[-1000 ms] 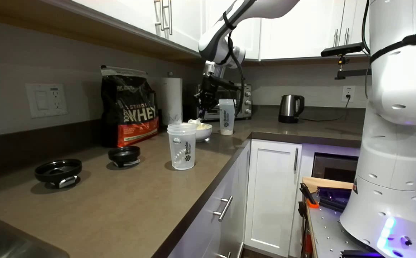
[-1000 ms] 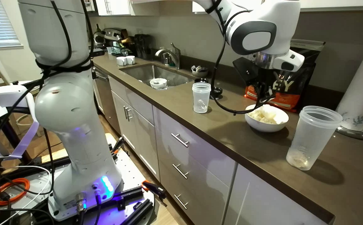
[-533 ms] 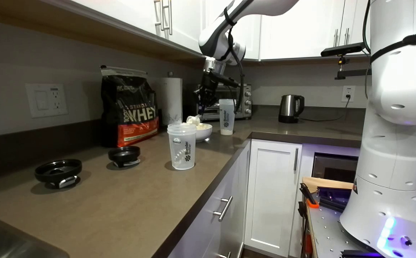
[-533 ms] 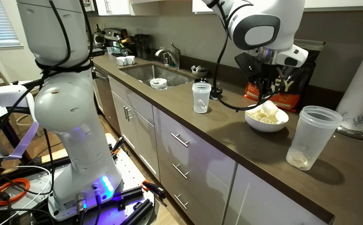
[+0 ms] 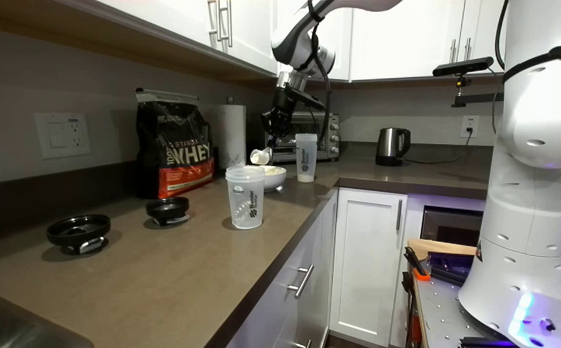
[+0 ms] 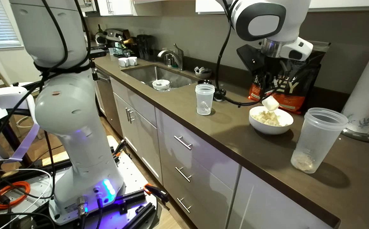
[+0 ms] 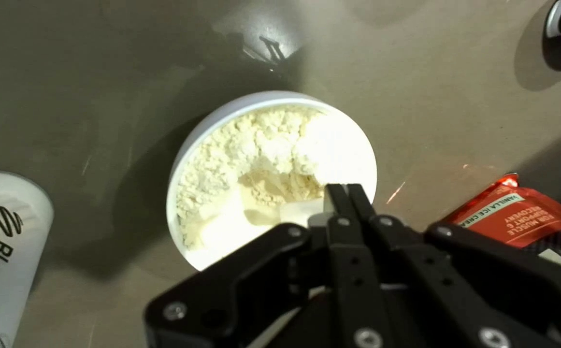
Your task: Transfer one spoon of contents to the left cup
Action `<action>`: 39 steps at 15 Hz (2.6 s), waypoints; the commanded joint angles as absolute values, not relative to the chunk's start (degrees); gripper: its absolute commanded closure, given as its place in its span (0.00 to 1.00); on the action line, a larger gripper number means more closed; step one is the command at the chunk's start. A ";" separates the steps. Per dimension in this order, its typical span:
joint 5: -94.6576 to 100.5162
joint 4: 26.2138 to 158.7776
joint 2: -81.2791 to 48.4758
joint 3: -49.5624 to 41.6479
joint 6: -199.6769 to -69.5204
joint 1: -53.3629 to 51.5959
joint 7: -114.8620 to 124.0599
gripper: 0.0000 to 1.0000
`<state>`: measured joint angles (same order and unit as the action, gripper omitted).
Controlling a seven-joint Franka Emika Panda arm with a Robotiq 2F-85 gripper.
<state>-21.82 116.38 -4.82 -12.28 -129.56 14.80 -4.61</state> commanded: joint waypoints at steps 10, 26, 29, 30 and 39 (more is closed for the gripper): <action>-24.79 122.72 6.49 -14.17 -122.45 14.33 -9.83 0.98; -26.41 128.78 18.23 -15.21 -119.96 9.73 -11.87 0.98; -25.86 129.57 19.49 -14.87 -119.57 8.59 -12.08 0.98; -25.62 130.08 19.99 -14.71 -119.64 8.23 -12.20 0.98; -24.80 133.97 24.29 -14.15 -118.52 5.68 -14.36 0.98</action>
<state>-24.71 132.38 22.01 -14.11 -119.96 6.08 -12.24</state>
